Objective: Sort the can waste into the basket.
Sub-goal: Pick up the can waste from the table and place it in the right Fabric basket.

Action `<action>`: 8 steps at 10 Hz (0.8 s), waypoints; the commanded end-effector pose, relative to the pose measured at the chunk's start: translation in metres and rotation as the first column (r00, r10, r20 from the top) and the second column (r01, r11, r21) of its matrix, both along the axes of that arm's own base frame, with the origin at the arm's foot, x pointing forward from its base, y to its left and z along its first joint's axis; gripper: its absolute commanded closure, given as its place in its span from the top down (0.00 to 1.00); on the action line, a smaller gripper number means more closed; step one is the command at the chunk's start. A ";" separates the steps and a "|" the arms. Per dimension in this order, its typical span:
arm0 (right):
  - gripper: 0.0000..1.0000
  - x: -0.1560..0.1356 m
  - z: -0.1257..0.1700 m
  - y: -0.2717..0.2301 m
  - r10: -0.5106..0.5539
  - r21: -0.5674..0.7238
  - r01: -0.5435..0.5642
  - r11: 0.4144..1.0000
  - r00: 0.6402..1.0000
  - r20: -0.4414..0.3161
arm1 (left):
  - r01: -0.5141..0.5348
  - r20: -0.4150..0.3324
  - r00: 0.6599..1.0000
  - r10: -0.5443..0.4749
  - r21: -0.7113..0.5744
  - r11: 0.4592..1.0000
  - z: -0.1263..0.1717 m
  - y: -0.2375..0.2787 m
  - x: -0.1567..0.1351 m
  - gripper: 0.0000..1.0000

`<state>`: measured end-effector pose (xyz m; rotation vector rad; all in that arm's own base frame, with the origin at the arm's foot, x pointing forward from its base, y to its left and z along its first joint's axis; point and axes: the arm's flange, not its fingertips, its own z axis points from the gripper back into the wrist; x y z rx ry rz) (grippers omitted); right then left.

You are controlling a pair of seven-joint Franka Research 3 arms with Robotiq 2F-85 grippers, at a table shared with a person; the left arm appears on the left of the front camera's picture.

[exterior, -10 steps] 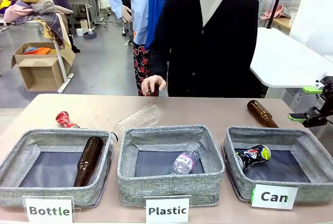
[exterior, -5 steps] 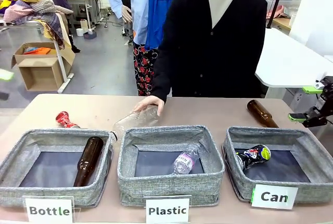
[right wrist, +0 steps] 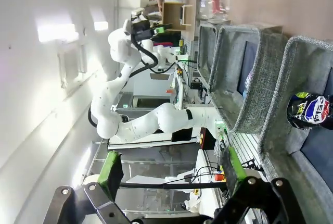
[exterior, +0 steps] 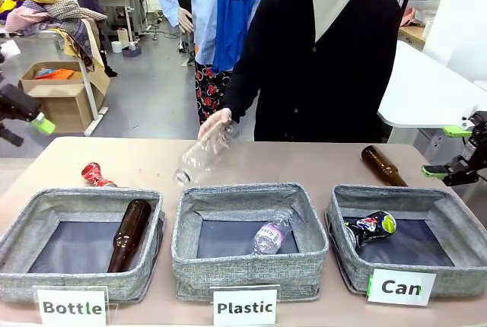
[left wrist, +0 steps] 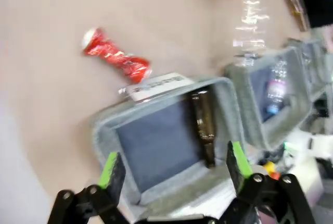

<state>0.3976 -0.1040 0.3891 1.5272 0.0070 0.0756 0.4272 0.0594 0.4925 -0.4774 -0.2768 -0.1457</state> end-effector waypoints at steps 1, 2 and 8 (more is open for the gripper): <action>1.00 0.000 0.002 -0.003 0.012 0.003 -0.012 1.000 1.000 0.011 | -0.066 -0.097 0.993 0.072 0.072 0.995 -0.001 -0.006 0.003 1.00; 1.00 0.000 0.002 -0.003 0.012 0.003 -0.012 1.000 1.000 0.011 | -0.153 -0.128 0.979 0.157 0.046 0.987 -0.002 -0.005 0.006 1.00; 1.00 0.000 0.002 -0.003 0.012 0.003 -0.012 1.000 1.000 0.011 | -0.283 -0.284 0.914 0.288 0.057 0.957 -0.022 -0.020 0.043 1.00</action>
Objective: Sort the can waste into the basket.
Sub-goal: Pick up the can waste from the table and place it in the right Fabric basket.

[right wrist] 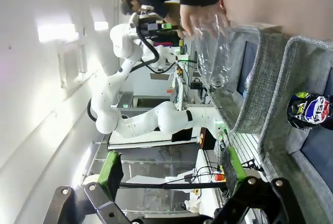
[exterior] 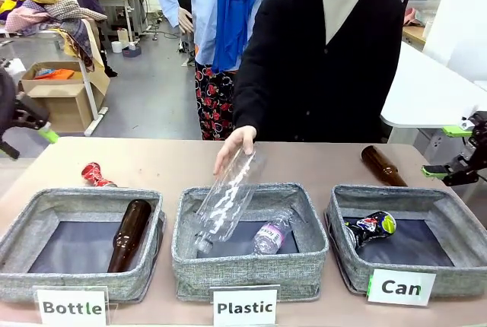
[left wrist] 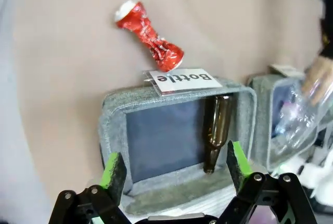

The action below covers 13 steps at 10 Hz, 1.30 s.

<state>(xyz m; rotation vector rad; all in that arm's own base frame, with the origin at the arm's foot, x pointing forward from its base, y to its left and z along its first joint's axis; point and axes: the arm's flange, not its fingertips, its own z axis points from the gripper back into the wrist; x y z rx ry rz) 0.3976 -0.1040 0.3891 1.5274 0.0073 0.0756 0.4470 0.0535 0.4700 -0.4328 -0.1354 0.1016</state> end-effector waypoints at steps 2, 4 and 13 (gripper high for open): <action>1.00 0.000 0.002 -0.003 0.011 0.003 -0.011 1.000 1.000 0.011 | -0.303 -0.116 0.945 0.305 0.035 0.952 -0.008 -0.045 0.039 1.00; 1.00 0.000 0.002 -0.003 0.011 0.003 -0.011 1.000 1.000 0.011 | -0.395 -0.119 0.906 0.406 0.101 0.913 -0.016 -0.073 0.057 1.00; 1.00 0.000 0.002 -0.003 0.011 0.003 -0.011 1.000 1.000 0.011 | -0.510 -0.157 0.821 0.550 0.234 0.828 -0.070 -0.091 0.099 1.00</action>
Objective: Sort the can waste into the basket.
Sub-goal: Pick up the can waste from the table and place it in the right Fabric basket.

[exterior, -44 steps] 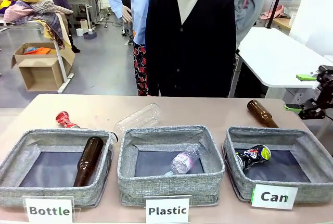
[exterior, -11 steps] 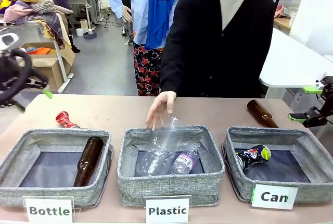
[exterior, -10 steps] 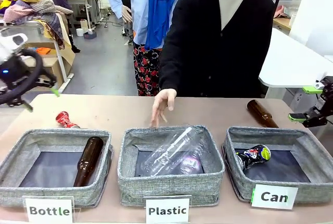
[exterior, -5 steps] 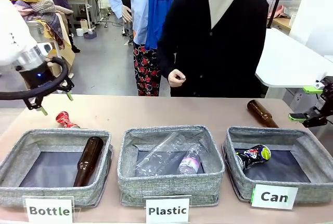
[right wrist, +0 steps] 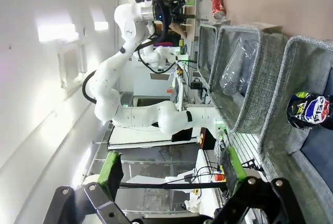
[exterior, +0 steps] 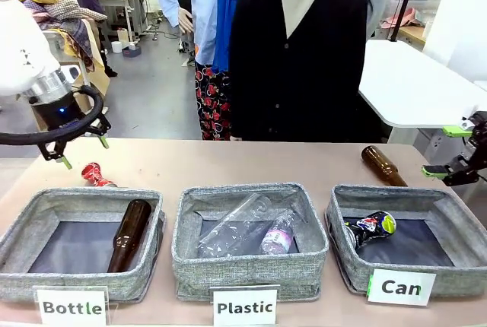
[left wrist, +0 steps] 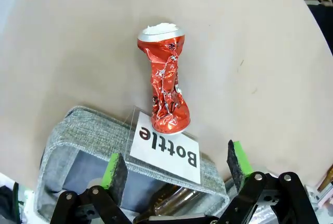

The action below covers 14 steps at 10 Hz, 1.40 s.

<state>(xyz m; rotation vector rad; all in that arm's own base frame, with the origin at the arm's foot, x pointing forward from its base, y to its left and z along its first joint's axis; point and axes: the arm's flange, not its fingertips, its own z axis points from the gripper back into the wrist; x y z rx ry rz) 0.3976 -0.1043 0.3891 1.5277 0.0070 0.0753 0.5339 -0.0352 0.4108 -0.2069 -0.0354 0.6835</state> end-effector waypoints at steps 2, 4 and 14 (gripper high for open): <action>1.00 0.000 0.002 -0.003 0.012 0.002 -0.012 1.000 1.000 0.011 | 0.000 0.054 0.999 -0.001 0.015 1.000 -0.032 0.000 0.024 1.00; 1.00 0.000 0.002 -0.003 0.012 0.002 -0.012 1.000 1.000 0.011 | -0.025 0.014 1.000 0.024 0.054 0.998 -0.049 0.001 0.031 1.00; 1.00 0.000 0.002 -0.003 0.012 0.002 -0.012 1.000 1.000 0.011 | -0.022 -0.030 0.999 0.025 0.089 0.996 -0.105 -0.002 0.050 0.40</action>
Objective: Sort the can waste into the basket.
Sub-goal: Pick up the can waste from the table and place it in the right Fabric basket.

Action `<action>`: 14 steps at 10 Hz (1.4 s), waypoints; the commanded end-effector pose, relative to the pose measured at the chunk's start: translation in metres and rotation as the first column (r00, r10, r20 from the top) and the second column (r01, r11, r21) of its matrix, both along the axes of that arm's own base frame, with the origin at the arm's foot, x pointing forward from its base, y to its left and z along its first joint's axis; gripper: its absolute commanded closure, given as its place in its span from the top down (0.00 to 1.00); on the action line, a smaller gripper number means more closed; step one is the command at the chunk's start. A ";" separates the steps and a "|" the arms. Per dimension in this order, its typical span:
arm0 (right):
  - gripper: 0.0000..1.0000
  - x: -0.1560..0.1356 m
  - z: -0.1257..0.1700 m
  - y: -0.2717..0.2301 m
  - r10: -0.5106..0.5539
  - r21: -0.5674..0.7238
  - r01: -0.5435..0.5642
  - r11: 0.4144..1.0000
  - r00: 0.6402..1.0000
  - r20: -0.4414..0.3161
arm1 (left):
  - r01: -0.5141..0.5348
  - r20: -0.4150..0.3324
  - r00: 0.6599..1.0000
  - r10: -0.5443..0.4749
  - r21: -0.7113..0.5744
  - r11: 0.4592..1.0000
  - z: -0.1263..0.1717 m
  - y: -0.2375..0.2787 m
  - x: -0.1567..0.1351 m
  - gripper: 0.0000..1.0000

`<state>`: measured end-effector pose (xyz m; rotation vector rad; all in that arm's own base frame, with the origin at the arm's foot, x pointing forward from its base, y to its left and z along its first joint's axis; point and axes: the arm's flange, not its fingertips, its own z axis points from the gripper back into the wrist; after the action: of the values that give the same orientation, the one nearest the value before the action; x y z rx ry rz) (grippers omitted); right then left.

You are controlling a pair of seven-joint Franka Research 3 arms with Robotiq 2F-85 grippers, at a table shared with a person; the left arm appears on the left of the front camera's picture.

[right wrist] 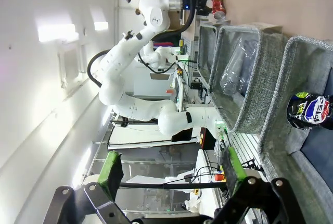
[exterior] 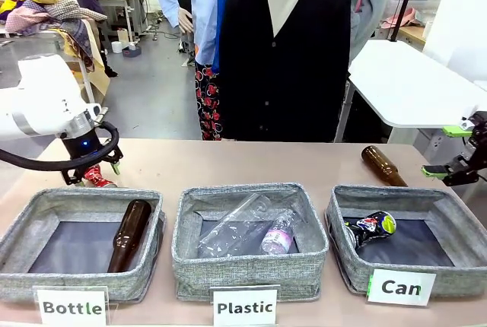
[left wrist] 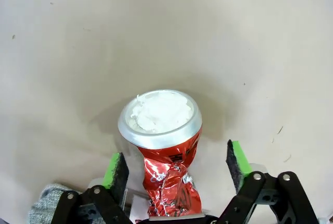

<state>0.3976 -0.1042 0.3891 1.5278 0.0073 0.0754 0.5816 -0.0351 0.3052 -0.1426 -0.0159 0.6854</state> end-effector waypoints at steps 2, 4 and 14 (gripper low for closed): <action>1.00 0.000 0.002 -0.003 0.011 0.002 -0.011 1.000 1.000 0.011 | -0.021 0.019 1.000 0.020 0.041 0.999 0.000 -0.003 0.002 0.00; 1.00 0.000 0.002 -0.003 0.011 0.002 -0.011 1.000 1.000 0.011 | -0.020 0.022 1.000 0.019 0.044 0.999 0.000 -0.003 0.002 0.00; 1.00 0.000 0.002 -0.003 0.011 0.002 -0.011 1.000 1.000 0.011 | 0.086 0.242 0.967 -0.077 -0.026 0.996 0.115 0.044 -0.023 0.00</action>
<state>0.3975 -0.1044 0.3891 1.5278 0.0070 0.0751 0.5811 -0.0025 0.4024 -0.2078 -0.2201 0.6557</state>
